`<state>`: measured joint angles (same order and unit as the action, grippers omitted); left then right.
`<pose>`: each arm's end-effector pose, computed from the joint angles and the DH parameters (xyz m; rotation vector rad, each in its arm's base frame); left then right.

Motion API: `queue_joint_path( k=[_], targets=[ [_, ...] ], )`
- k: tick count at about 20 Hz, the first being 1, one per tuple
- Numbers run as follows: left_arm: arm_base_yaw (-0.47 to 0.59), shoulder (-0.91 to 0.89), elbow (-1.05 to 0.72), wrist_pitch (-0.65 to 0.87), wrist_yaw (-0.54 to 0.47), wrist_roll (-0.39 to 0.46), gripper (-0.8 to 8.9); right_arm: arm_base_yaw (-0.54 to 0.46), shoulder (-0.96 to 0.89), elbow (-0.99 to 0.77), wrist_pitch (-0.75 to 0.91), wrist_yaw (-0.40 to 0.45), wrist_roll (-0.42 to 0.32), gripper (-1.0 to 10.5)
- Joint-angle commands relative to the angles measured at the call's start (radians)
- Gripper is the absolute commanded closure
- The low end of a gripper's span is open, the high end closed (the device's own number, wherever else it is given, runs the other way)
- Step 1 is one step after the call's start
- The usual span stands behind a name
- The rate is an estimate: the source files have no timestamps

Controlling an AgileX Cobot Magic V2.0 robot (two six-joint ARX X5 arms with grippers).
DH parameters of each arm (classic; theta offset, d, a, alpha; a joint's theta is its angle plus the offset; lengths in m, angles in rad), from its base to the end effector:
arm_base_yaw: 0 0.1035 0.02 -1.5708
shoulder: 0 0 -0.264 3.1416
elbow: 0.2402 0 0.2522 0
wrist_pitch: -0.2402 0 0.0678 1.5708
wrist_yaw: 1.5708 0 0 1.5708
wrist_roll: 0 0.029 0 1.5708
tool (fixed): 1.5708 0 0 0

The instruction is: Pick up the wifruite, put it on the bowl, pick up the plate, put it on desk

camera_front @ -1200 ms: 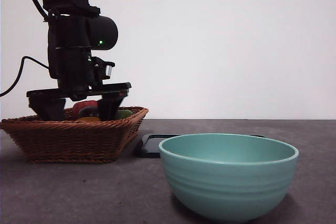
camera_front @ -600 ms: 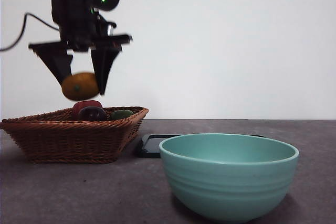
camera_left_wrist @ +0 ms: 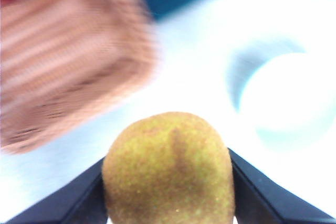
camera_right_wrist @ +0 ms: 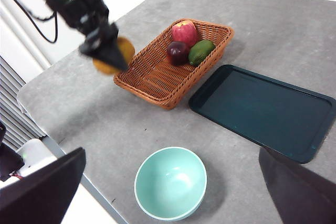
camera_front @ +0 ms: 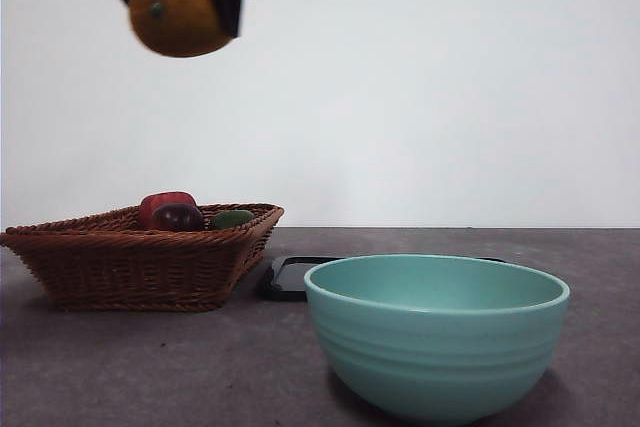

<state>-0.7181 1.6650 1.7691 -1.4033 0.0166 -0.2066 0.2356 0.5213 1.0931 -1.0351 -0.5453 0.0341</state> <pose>0.2318 -0.2031 0.3582 0.2832 1.2940 -0.4917 0.0426 0.0257 0.3766 0.1051 0.4825 0.7587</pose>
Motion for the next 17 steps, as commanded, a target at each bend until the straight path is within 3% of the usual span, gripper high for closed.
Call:
queue_joint_path(
  k=[1, 8, 17],
  targets=[
    [-0.074, 0.009, 0.019, 0.027, -0.002, 0.002, 5.75, 0.005, 0.006, 0.019, 0.009, 0.0, 0.01, 3.5],
    [-0.283, 0.045, 0.012, 0.123, -0.002, -0.055, 5.75, 0.005, 0.005, 0.02, -0.01, -0.005, 0.01, 3.5],
    [-0.377, 0.257, 0.012, 0.191, -0.002, -0.072, 5.75, 0.005, 0.005, 0.02, -0.06, -0.005, 0.01, 3.5]
  ],
)
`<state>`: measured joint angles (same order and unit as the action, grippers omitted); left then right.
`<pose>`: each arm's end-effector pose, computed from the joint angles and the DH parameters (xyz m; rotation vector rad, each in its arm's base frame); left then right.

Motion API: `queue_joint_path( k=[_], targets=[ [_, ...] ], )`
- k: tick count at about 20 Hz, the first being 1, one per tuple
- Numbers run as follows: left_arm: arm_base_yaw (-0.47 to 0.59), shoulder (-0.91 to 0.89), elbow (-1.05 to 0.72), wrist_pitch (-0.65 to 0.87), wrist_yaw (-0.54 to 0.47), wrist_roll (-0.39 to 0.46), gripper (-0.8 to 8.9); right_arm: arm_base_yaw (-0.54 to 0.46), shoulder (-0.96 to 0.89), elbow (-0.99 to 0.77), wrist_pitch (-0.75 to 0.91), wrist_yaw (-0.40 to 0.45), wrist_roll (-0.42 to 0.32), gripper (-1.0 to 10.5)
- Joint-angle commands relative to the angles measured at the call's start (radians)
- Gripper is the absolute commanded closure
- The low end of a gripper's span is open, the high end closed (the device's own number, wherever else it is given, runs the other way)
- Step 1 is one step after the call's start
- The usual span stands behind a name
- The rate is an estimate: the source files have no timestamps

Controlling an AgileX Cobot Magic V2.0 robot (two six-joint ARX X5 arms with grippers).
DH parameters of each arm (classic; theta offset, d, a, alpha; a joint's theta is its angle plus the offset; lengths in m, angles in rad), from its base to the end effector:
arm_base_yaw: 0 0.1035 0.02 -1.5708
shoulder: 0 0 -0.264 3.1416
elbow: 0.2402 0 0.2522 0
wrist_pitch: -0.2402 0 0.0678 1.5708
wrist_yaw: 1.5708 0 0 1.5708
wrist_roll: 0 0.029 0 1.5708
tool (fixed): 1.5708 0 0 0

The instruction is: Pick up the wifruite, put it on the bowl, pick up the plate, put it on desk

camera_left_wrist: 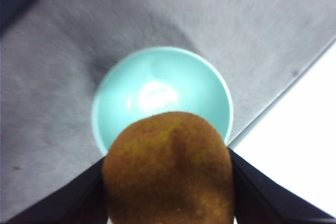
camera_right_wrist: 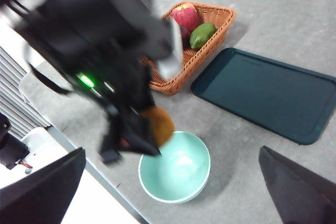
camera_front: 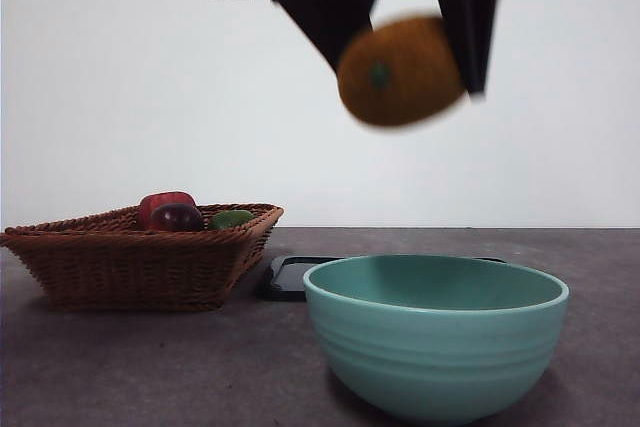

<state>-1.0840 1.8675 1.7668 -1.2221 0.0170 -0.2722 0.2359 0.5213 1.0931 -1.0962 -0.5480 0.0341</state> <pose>0.1730 -0.3279 0.2972 0.4845 1.2876 -0.7487 0.0399 0.0251 0.3716 0.1152 0.5444 0.7565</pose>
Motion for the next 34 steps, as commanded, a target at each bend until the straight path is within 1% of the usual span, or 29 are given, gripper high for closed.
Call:
queue_joint_path(
  k=[1, 5, 9, 20, 23, 26, 27, 28, 31, 33, 34],
  targets=[
    [-0.016, 0.089, 0.014, 0.015, -0.002, -0.007, 5.75, 0.005, 0.005, 0.02, -0.002, -0.003, 0.007, 3.5],
    [-0.016, 0.193, 0.014, 0.026, -0.003, -0.009, 5.75, 0.005, 0.005, 0.02, -0.005, -0.002, 0.002, 3.5],
    [-0.016, 0.25, 0.014, 0.055, -0.003, -0.009, 5.75, 0.005, 0.005, 0.02, -0.005, -0.002, 0.002, 3.5],
    [-0.016, 0.308, 0.014, 0.059, 0.002, -0.009, 5.73, 0.005, 0.005, 0.02, -0.004, -0.002, 0.002, 3.5],
    [-0.016, 0.308, 0.014, 0.06, 0.002, -0.009, 5.57, 0.005, 0.005, 0.02, -0.005, -0.002, 0.002, 3.5],
    [-0.016, 0.308, 0.014, 0.059, 0.002, -0.008, 4.22, 0.005, 0.005, 0.02, -0.005, -0.002, 0.002, 3.5],
    [-0.016, 0.308, 0.014, 0.057, 0.002, -0.005, 3.94, 0.005, 0.005, 0.02, -0.005, -0.002, 0.002, 3.5],
    [-0.016, 0.308, 0.014, 0.056, 0.002, -0.001, 3.74, 0.005, 0.005, 0.02, -0.005, -0.002, 0.002, 3.5],
    [-0.015, 0.306, 0.023, 0.055, 0.002, -0.001, 3.59, 0.005, 0.005, 0.02, -0.004, -0.002, 0.002, 3.5],
    [-0.015, 0.294, 0.026, 0.056, 0.002, 0.005, 2.85, 0.005, 0.005, 0.02, -0.004, -0.002, -0.001, 3.5],
    [-0.015, 0.285, 0.027, 0.055, 0.002, 0.01, 2.72, 0.005, 0.005, 0.02, -0.004, -0.002, -0.001, 3.5]
  ],
)
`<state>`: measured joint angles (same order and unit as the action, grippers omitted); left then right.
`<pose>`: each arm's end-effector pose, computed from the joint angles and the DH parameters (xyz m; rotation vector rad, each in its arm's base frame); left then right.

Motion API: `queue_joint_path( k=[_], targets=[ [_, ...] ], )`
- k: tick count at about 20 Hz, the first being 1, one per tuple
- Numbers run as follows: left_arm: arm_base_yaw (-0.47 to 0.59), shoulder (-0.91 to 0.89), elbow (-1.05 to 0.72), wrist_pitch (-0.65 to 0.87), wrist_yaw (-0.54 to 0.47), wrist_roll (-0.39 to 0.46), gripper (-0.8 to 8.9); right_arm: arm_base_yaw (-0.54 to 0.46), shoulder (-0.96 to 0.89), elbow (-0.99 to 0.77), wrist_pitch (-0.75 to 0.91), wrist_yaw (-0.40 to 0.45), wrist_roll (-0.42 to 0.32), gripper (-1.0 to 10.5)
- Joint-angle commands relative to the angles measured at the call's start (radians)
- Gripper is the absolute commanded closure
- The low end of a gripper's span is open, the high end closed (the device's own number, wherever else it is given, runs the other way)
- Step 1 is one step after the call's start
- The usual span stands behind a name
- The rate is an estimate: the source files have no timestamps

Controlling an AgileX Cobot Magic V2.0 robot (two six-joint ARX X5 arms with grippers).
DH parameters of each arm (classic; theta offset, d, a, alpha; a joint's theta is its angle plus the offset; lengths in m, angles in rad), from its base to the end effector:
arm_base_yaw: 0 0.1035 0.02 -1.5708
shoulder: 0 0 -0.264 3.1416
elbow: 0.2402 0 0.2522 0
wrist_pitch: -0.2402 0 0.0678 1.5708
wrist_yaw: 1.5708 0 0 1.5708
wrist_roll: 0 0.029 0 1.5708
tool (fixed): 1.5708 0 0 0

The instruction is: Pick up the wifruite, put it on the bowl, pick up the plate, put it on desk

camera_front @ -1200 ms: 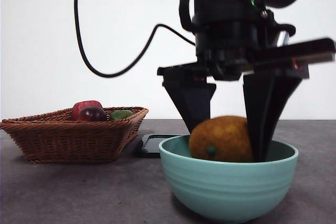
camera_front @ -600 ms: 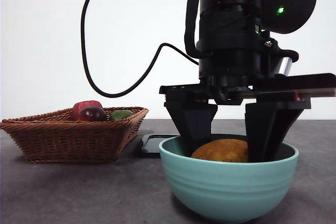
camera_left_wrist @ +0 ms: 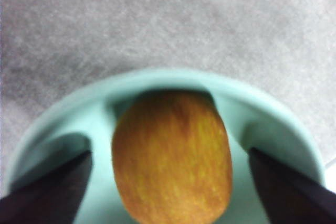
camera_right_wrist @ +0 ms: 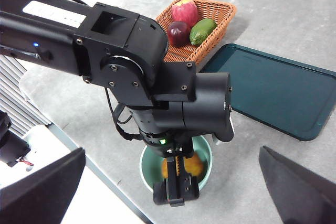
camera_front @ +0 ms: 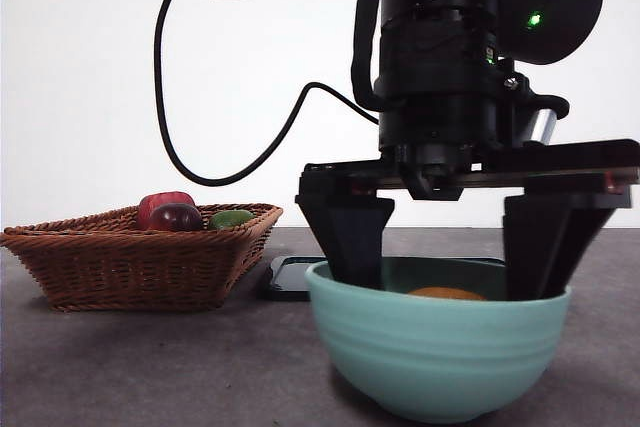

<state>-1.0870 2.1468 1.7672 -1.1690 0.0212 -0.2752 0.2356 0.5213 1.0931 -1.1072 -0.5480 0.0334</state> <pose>0.1928 -0.3683 0.1931 0.6097 1.4720 -0.6586 0.0394 0.0250 0.3708 0.1163 0.5552 0.7555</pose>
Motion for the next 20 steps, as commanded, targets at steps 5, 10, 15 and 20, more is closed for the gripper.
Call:
queue_joint_path(
  k=[5, 10, 15, 20],
  targets=[
    [-0.011, -0.08, 0.027, 0.0, -0.003, 0.021, 2.73, 0.005, 0.005, 0.02, 0.007, -0.002, 0.0, 3.5],
    [-0.011, -0.247, 0.027, -0.052, -0.003, 0.047, 2.78, 0.005, 0.005, 0.02, 0.007, -0.002, 0.0, 3.5],
    [-0.011, -0.459, 0.027, -0.086, -0.003, 0.057, 2.78, 0.005, 0.005, 0.02, 0.007, -0.002, 0.0, 3.5],
    [-0.011, -0.663, 0.027, -0.122, -0.008, 0.066, 2.78, 0.005, 0.005, 0.02, 0.007, -0.002, 0.0, 3.5]
  ],
)
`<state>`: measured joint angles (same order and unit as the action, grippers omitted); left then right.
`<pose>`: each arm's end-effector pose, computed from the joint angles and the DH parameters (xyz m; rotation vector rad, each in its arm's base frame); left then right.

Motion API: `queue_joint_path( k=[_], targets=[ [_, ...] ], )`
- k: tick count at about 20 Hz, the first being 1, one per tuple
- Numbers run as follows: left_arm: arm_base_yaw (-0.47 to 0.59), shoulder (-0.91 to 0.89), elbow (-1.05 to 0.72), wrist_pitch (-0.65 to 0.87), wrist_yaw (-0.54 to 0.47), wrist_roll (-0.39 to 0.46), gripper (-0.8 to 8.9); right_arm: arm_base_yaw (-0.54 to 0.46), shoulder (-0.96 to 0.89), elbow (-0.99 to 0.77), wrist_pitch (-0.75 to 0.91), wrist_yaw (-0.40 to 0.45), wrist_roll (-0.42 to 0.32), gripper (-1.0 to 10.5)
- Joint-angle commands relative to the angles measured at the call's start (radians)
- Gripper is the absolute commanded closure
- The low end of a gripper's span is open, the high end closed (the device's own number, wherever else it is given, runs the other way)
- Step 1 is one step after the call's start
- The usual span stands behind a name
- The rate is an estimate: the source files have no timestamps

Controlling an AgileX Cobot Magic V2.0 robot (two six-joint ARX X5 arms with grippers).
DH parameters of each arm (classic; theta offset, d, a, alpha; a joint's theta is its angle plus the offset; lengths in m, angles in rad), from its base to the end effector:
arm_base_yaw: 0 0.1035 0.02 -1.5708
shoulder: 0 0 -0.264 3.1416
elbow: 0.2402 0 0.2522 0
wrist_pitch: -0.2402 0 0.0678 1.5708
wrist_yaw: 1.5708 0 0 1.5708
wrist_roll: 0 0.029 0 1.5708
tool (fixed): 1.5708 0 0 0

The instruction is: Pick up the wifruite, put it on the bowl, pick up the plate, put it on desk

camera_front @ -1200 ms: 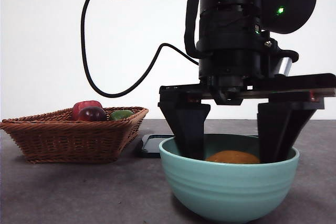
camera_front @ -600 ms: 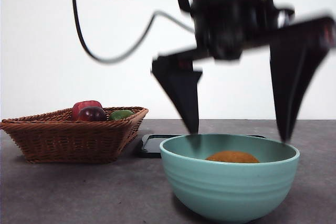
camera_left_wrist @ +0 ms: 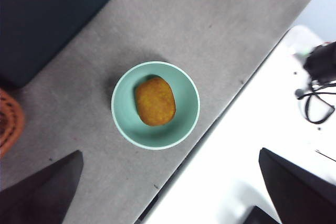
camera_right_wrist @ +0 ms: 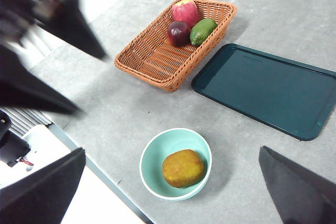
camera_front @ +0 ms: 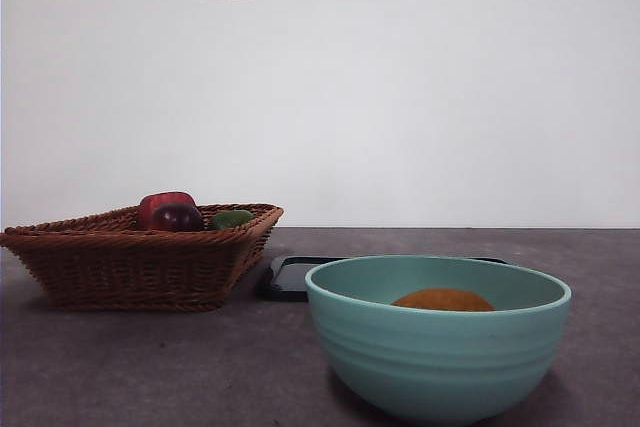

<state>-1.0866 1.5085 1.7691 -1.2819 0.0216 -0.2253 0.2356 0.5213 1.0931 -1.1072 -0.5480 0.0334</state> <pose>0.1276 -0.2440 0.4055 0.3545 1.0213 -0.8883 0.0394 0.0250 0.3708 0.1163 0.5552 0.7555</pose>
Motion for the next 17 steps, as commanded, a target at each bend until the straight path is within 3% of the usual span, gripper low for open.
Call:
queue_joint_path(
  k=[1, 9, 17],
  targets=[
    [-0.011, -0.061, 0.024, -0.02, -0.028, 0.023, 2.79, 0.005, 0.005, 0.02, 0.007, -0.002, 0.0, 3.5],
    [-0.011, -0.334, -0.034, -0.058, -0.051, 0.053, 2.78, 0.005, 0.005, 0.02, 0.061, -0.002, 0.005, 3.5],
    [-0.011, -0.748, -0.305, 0.032, -0.052, 0.06, 2.78, 0.005, 0.005, 0.02, 0.05, -0.002, 0.008, 3.5]
  ],
)
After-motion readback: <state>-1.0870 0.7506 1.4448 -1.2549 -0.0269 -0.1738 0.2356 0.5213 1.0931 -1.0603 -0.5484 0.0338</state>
